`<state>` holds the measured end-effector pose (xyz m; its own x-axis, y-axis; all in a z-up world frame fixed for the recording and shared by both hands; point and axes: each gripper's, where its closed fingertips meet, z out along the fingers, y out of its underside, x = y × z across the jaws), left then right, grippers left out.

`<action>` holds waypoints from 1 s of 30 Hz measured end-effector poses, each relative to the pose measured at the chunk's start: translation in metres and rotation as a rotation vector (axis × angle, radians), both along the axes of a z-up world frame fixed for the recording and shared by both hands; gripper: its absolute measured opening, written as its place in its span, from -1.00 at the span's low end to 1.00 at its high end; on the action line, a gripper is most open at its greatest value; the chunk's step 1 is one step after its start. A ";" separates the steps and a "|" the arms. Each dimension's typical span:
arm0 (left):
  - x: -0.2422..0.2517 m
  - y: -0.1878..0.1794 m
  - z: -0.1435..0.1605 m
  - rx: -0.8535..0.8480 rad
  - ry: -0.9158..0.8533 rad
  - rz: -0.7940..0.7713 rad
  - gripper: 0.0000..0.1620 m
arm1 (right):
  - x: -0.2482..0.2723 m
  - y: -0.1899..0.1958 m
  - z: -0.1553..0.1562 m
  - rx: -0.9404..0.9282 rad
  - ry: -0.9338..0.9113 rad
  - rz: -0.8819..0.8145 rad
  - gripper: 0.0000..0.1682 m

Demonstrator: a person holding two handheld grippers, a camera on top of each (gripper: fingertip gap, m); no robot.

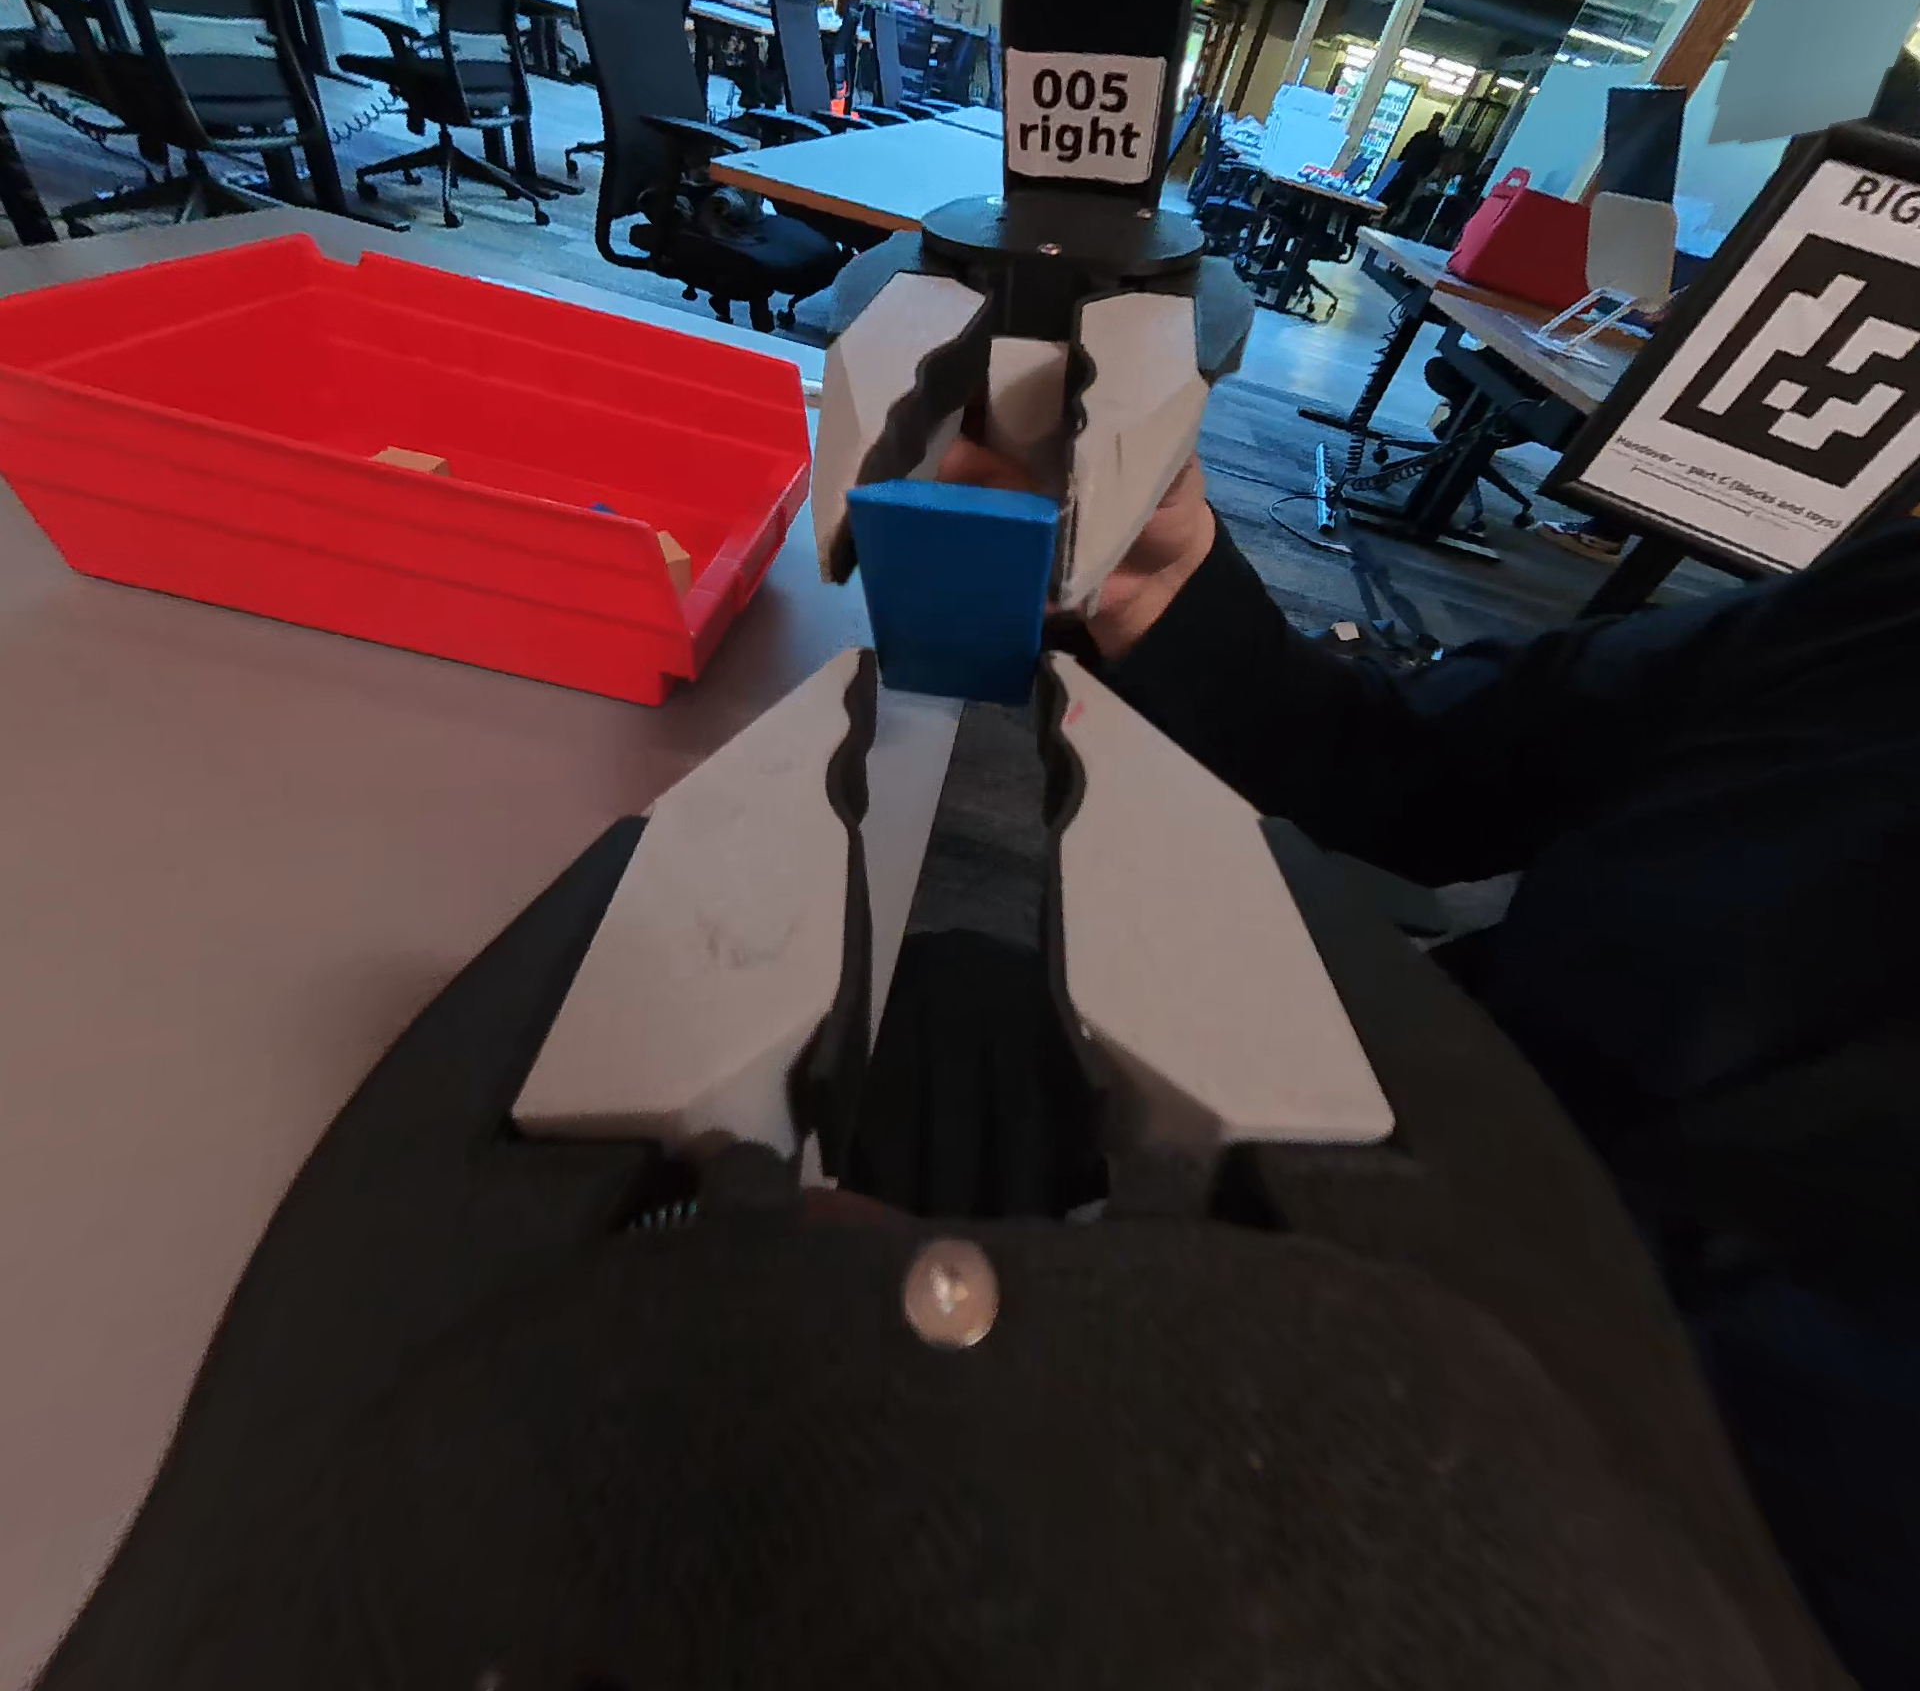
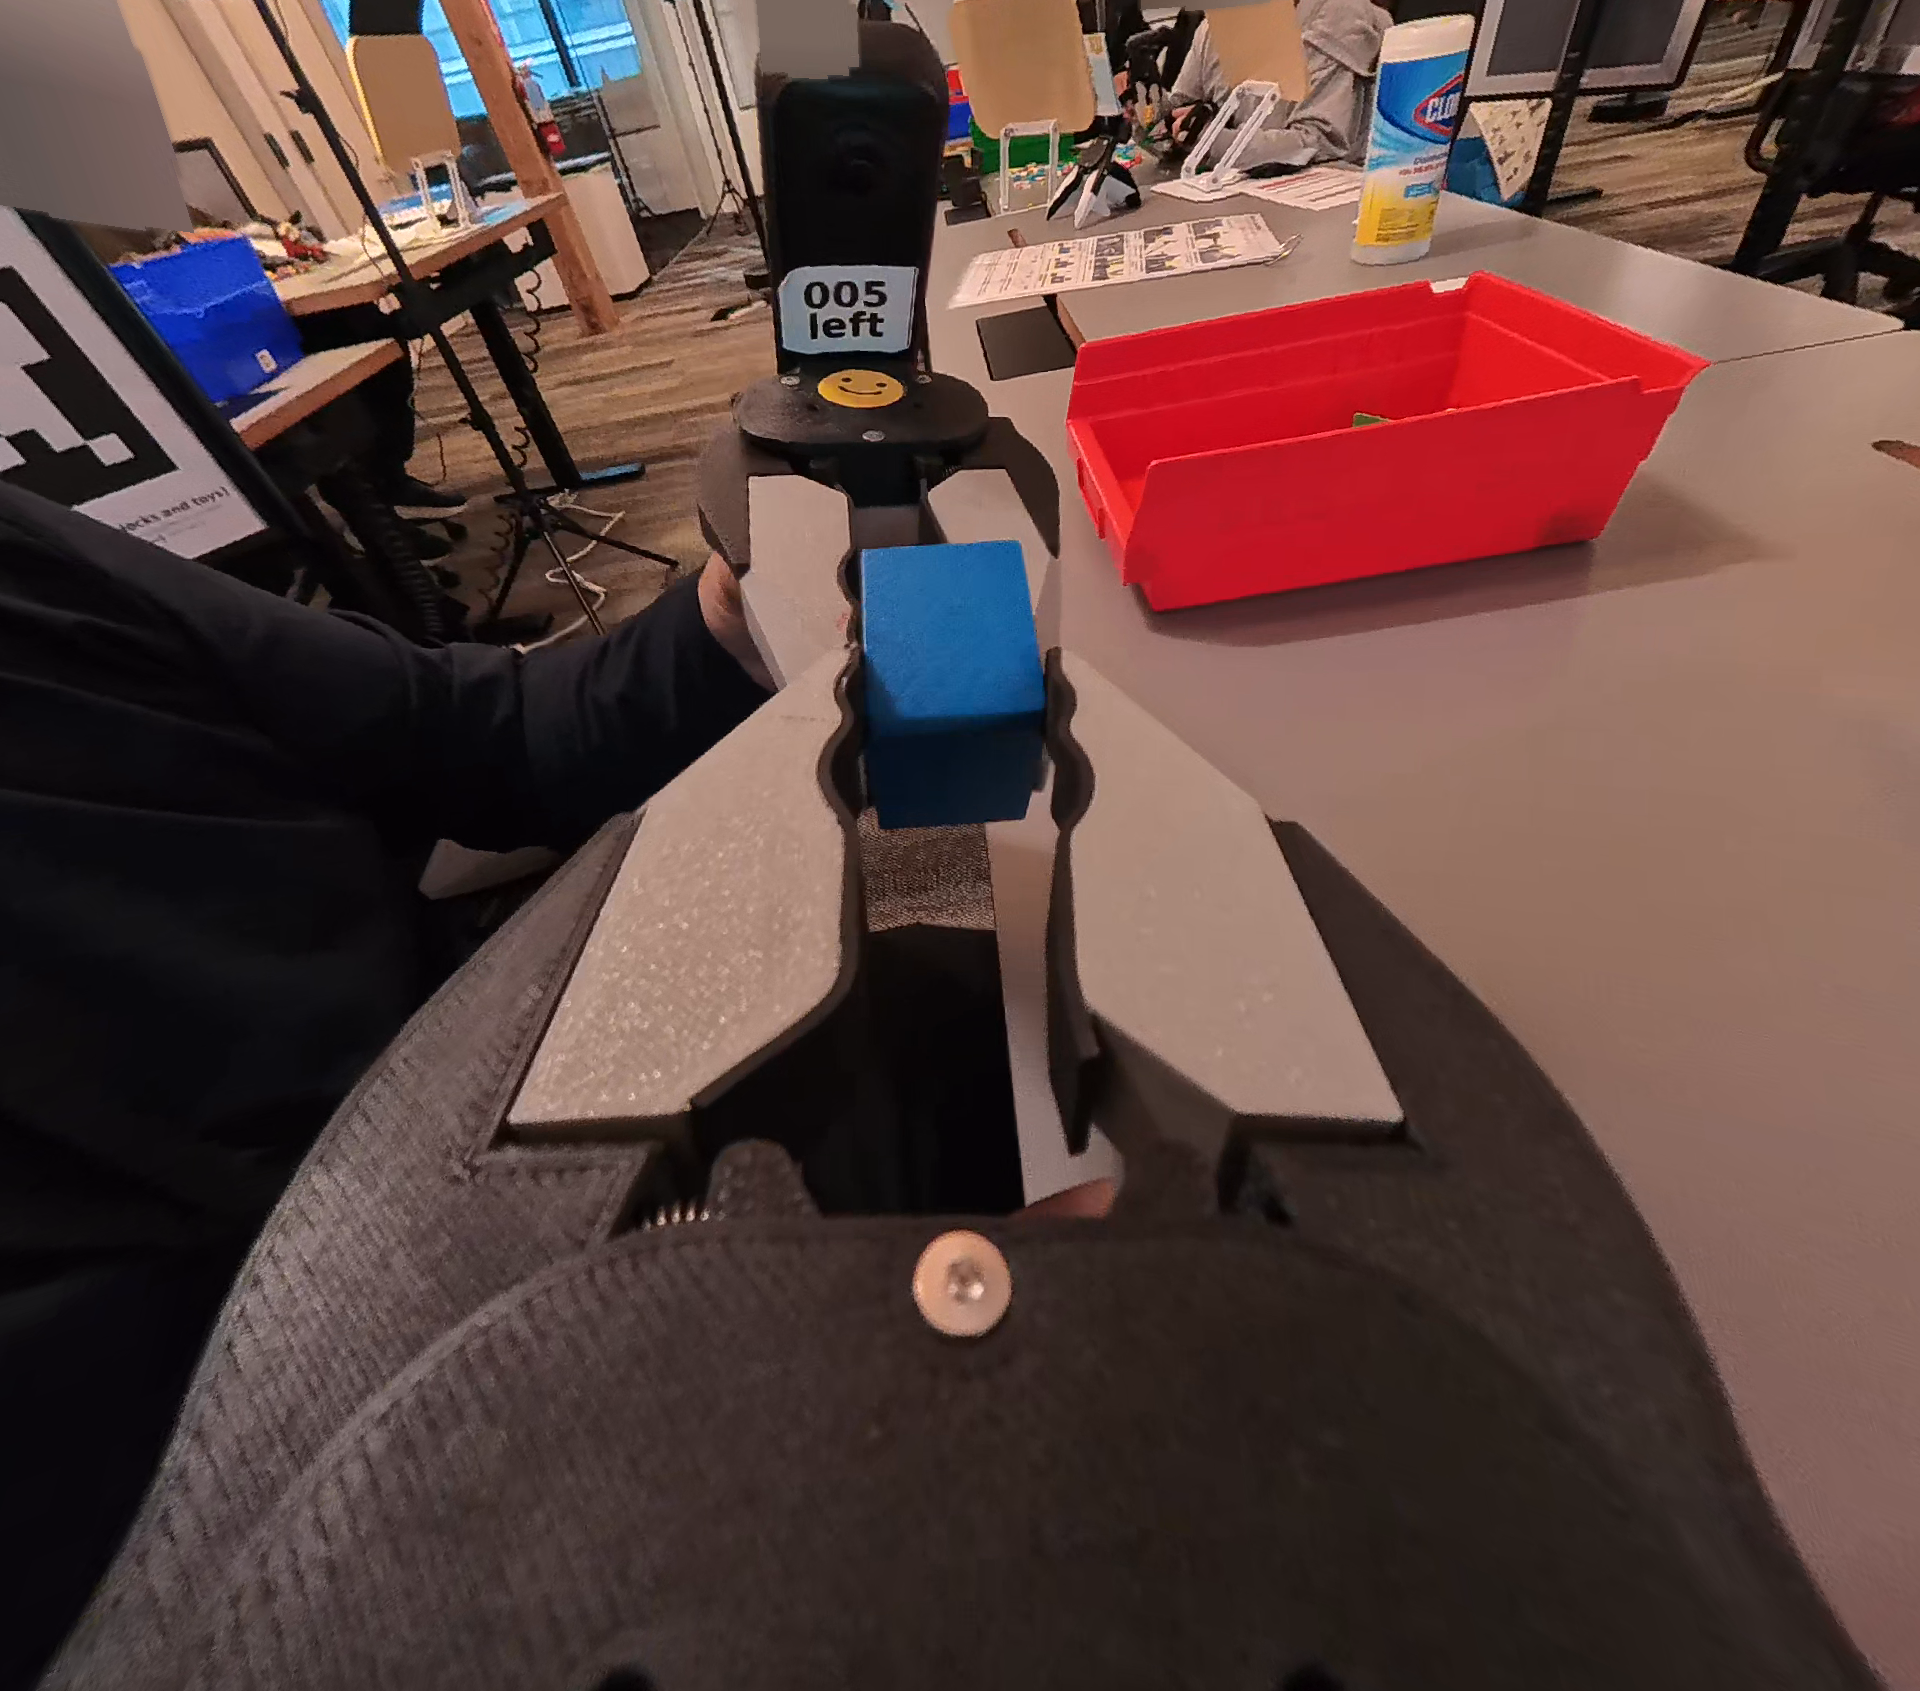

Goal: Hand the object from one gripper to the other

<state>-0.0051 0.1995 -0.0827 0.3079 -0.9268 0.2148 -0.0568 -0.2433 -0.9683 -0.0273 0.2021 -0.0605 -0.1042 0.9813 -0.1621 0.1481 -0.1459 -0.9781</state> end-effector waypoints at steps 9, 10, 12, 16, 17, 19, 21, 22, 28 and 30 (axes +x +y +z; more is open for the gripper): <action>0.004 0.001 -0.012 0.062 0.103 0.016 -0.65 | -0.001 -0.002 -0.012 -0.108 -0.034 0.078 -0.61; 0.004 0.002 -0.012 0.066 0.104 0.015 -0.65 | -0.001 -0.003 -0.011 -0.124 -0.028 0.091 -0.61; 0.003 0.003 -0.013 0.065 0.116 0.021 -0.65 | 0.000 -0.001 -0.013 -0.135 -0.027 0.102 -0.60; 0.003 0.004 -0.016 0.063 0.127 0.021 -0.65 | 0.000 -0.002 -0.016 -0.137 -0.039 0.121 -0.60; 0.003 0.004 -0.017 0.062 0.130 0.021 -0.66 | -0.001 -0.002 -0.017 -0.137 -0.041 0.123 -0.60; 0.003 0.005 -0.017 0.060 0.129 0.026 -0.66 | -0.002 -0.002 -0.018 -0.135 -0.041 0.123 -0.60; 0.004 0.003 -0.017 0.052 0.123 0.019 -0.66 | -0.002 -0.004 -0.018 -0.126 -0.041 0.127 -0.59; 0.004 0.003 -0.017 0.050 0.123 0.021 -0.66 | -0.003 -0.004 -0.018 -0.120 -0.042 0.124 -0.59; 0.005 0.003 -0.018 0.038 0.126 0.025 -0.66 | -0.003 -0.004 -0.019 -0.091 -0.049 0.110 -0.60; 0.006 0.003 -0.019 0.038 0.136 0.032 -0.66 | -0.003 -0.004 -0.021 -0.078 -0.056 0.107 -0.60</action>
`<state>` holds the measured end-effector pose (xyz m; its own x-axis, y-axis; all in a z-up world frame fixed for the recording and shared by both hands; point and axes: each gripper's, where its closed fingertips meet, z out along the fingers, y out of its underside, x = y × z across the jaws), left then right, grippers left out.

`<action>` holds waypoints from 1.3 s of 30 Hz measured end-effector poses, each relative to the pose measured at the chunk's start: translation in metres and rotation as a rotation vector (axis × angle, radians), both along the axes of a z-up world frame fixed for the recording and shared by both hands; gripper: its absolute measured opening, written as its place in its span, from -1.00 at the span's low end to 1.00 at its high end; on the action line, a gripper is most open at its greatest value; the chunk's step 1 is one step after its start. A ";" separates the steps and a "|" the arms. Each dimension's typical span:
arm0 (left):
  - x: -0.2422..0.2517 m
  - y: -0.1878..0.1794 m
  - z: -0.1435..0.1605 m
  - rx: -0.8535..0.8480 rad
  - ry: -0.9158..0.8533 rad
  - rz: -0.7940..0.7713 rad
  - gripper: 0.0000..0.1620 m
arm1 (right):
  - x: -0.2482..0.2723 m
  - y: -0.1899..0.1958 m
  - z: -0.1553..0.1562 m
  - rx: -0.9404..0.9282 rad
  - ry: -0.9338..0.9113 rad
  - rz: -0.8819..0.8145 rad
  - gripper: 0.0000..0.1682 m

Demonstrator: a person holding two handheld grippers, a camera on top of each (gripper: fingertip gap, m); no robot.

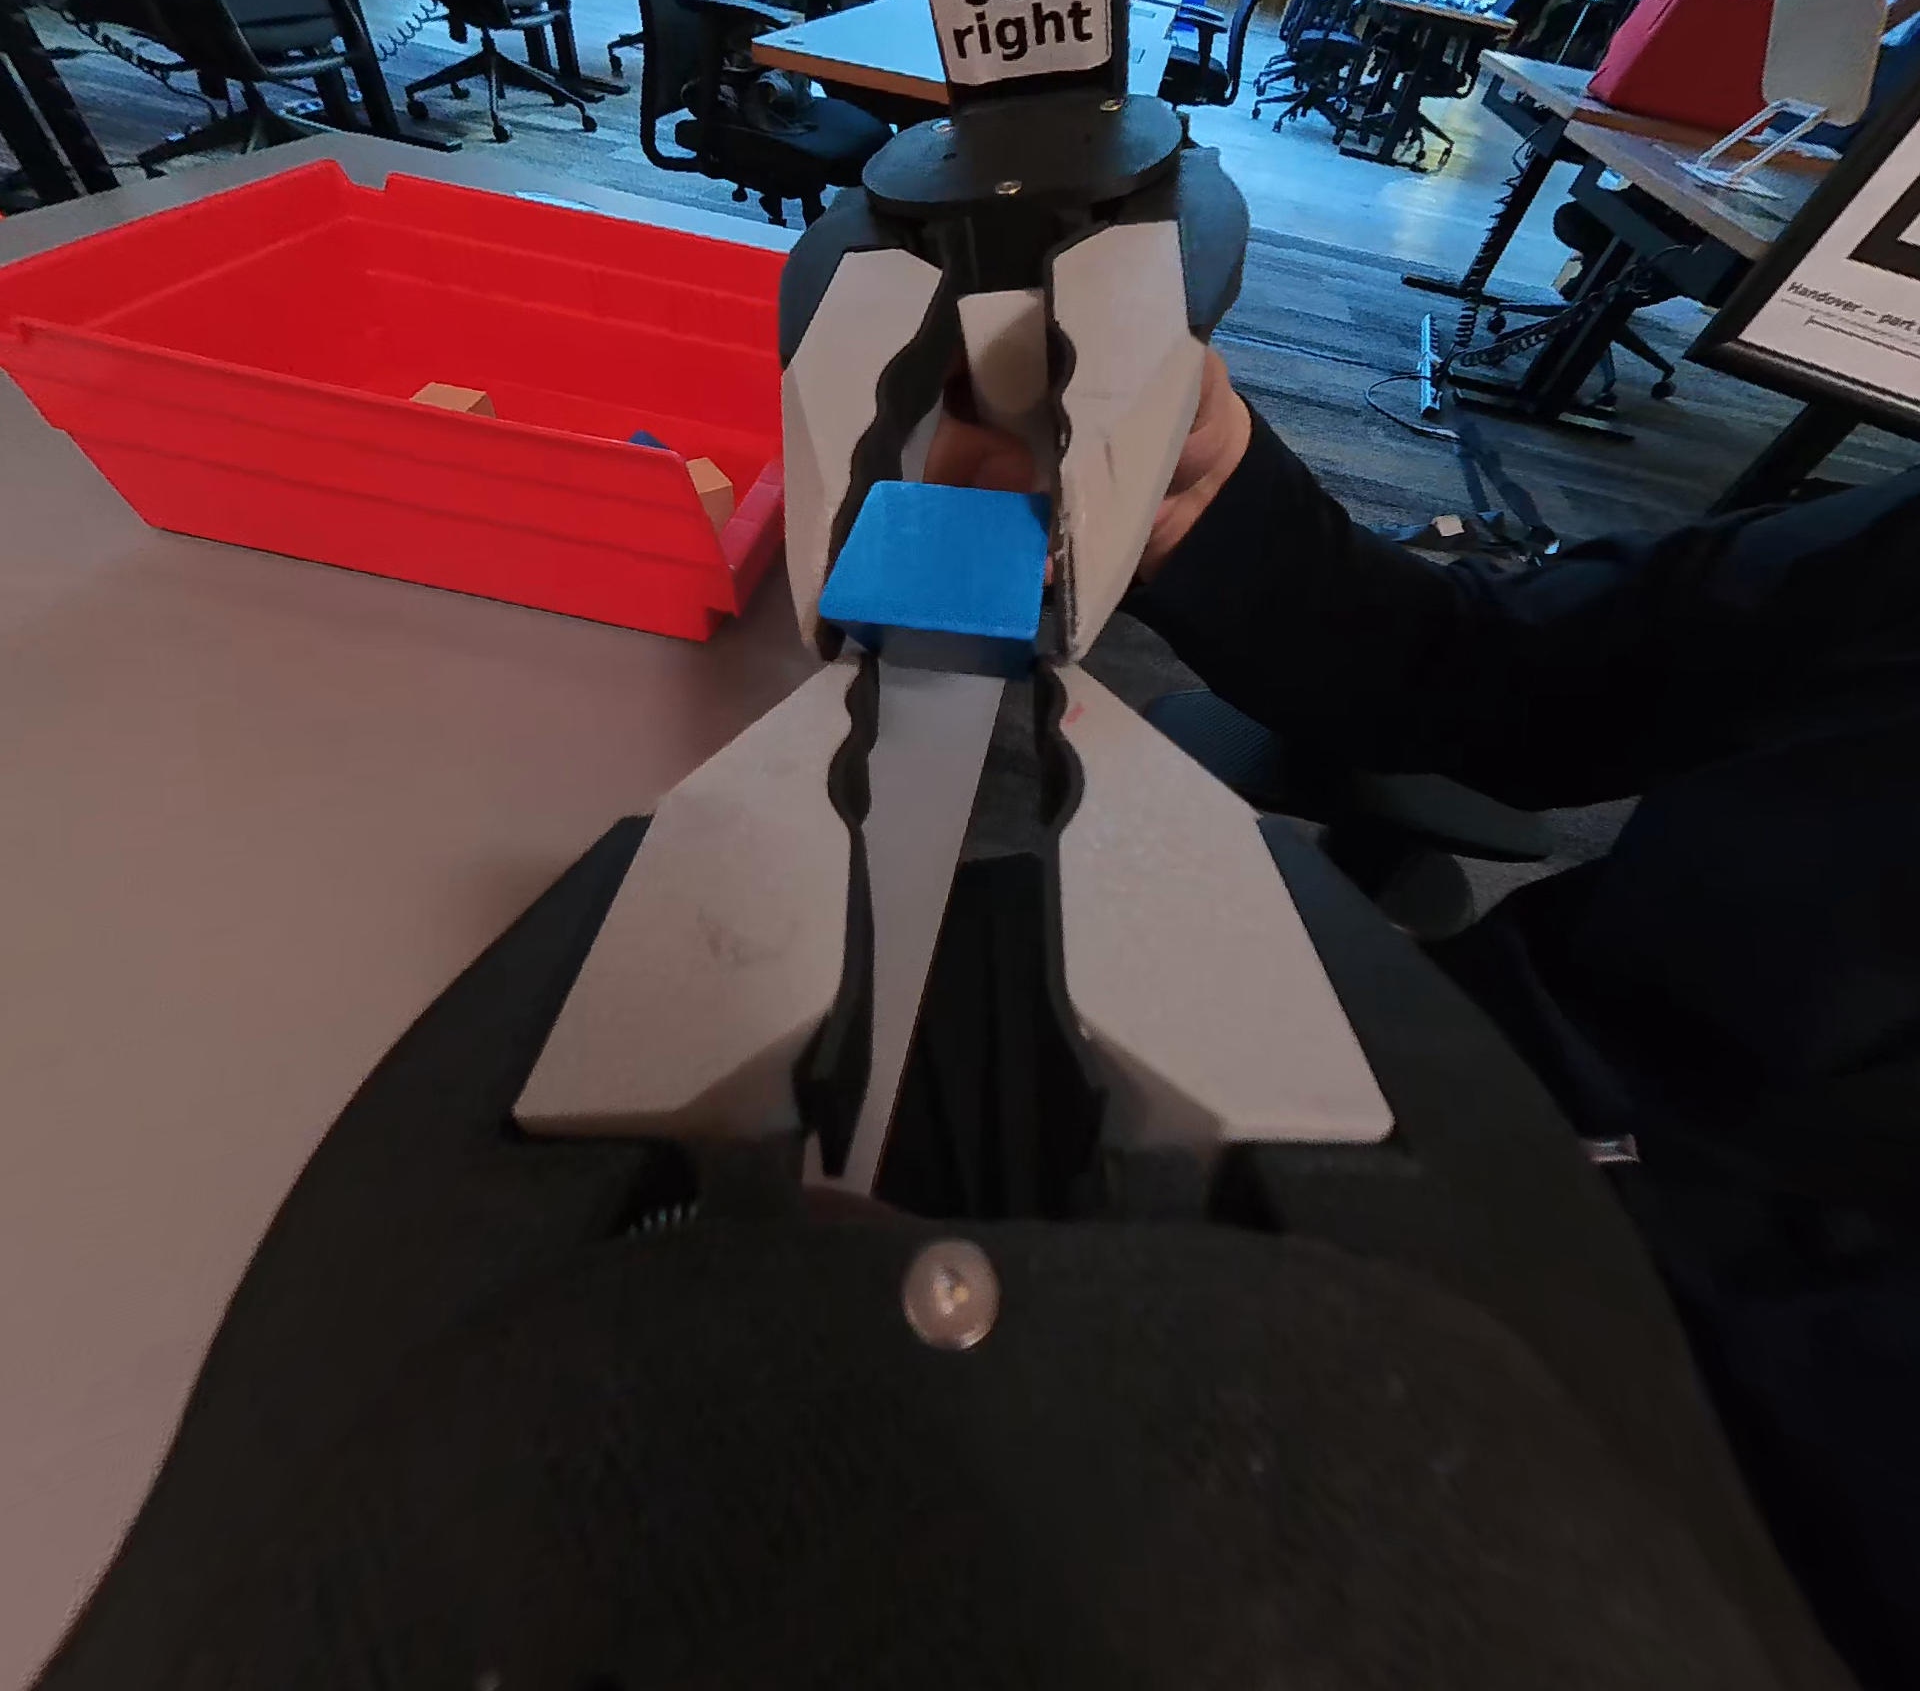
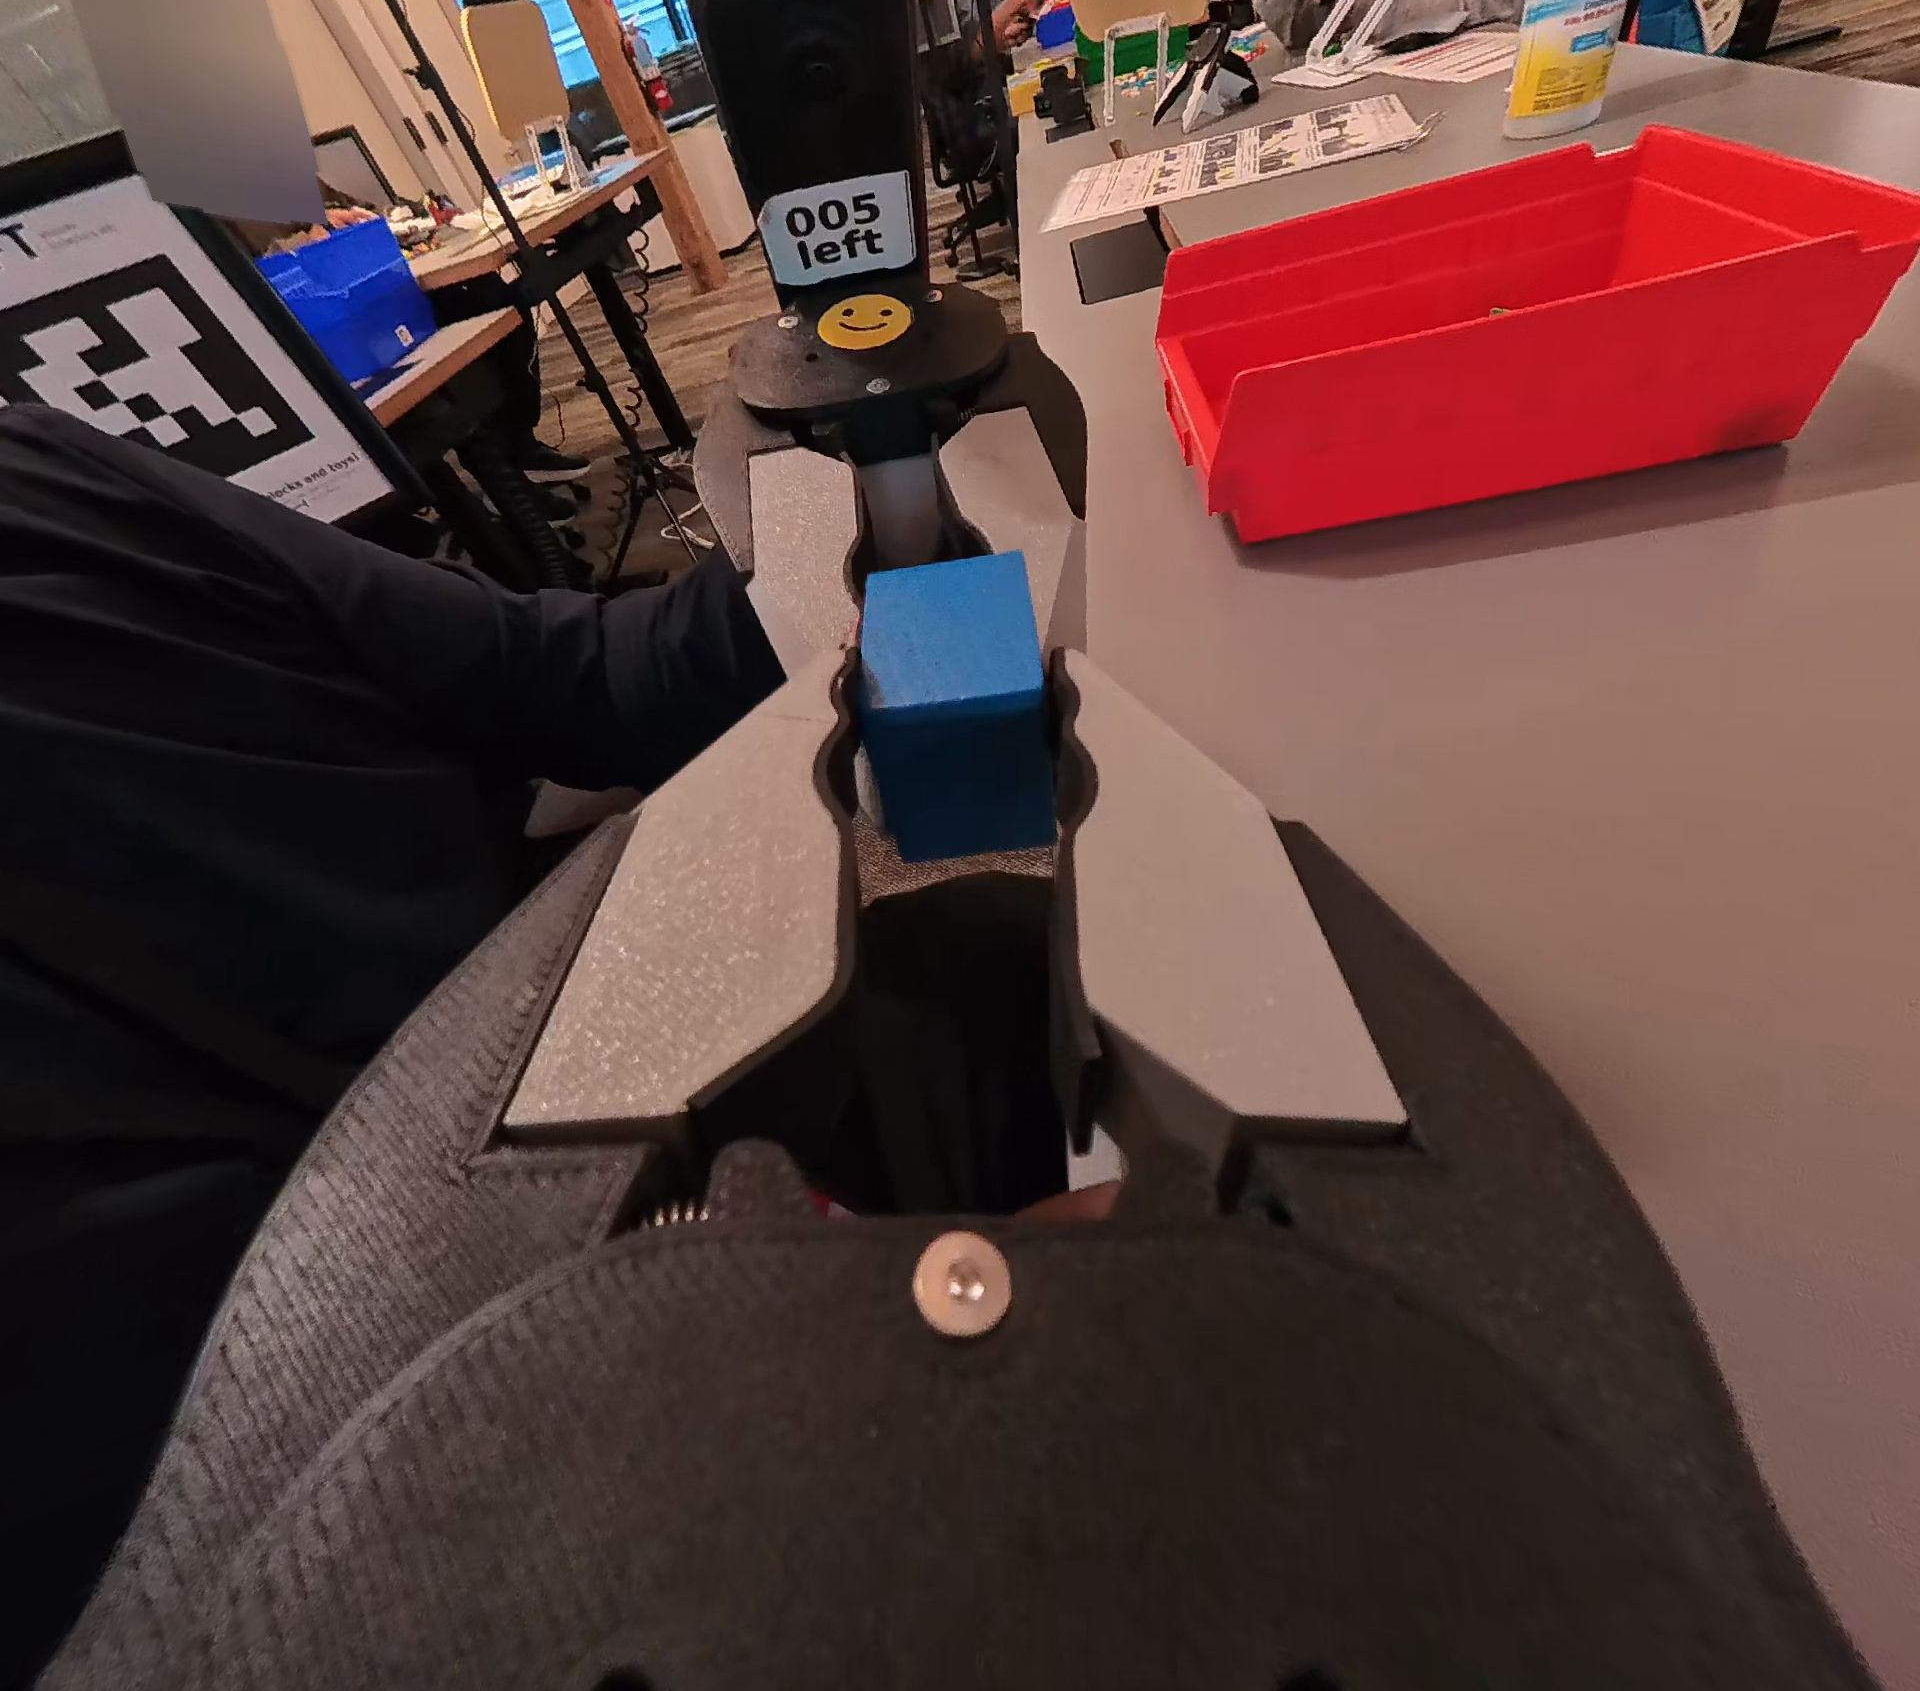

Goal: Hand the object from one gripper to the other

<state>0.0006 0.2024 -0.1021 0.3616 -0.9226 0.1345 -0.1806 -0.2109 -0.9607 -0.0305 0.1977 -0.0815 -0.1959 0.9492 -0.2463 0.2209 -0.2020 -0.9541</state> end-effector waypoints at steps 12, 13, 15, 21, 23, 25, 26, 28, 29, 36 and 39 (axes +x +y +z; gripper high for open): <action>0.003 0.001 -0.004 -0.100 -0.082 -0.037 -0.80 | 0.001 0.012 -0.003 0.015 -0.016 -0.064 -0.62; 0.002 0.002 -0.003 -0.104 -0.085 -0.038 -0.78 | 0.004 0.014 0.000 0.016 -0.007 -0.073 -0.62; -0.002 0.003 -0.001 -0.100 -0.088 -0.026 -0.79 | 0.014 0.024 0.009 0.020 0.019 -0.112 -0.62; -0.009 0.006 0.003 -0.090 -0.088 0.000 -0.78 | 0.084 0.103 0.022 0.106 0.008 -0.460 -0.62; -0.010 0.006 0.002 -0.089 -0.078 0.007 -0.78 | 0.129 0.157 0.001 0.172 -0.121 -0.711 -0.62; -0.010 0.006 0.003 -0.085 -0.073 0.010 -0.78 | 0.176 0.200 -0.027 0.172 -0.262 -0.921 -0.61; -0.010 0.006 0.003 -0.083 -0.070 0.013 -0.78 | 0.198 0.216 -0.043 0.154 -0.332 -1.004 -0.61; -0.010 0.007 0.002 -0.083 -0.064 0.019 -0.78 | 0.232 0.240 -0.074 0.119 -0.474 -1.127 -0.61; -0.010 0.008 0.002 -0.084 -0.062 0.019 -0.78 | 0.244 0.248 -0.089 0.104 -0.542 -1.162 -0.61; -0.016 0.012 0.004 -0.083 -0.069 0.040 -0.78 | 0.266 0.270 -0.139 0.061 -0.940 -1.217 -0.61; -0.020 0.013 0.007 -0.091 -0.083 0.040 -0.78 | 0.272 0.281 -0.154 0.096 -1.151 -1.223 -0.61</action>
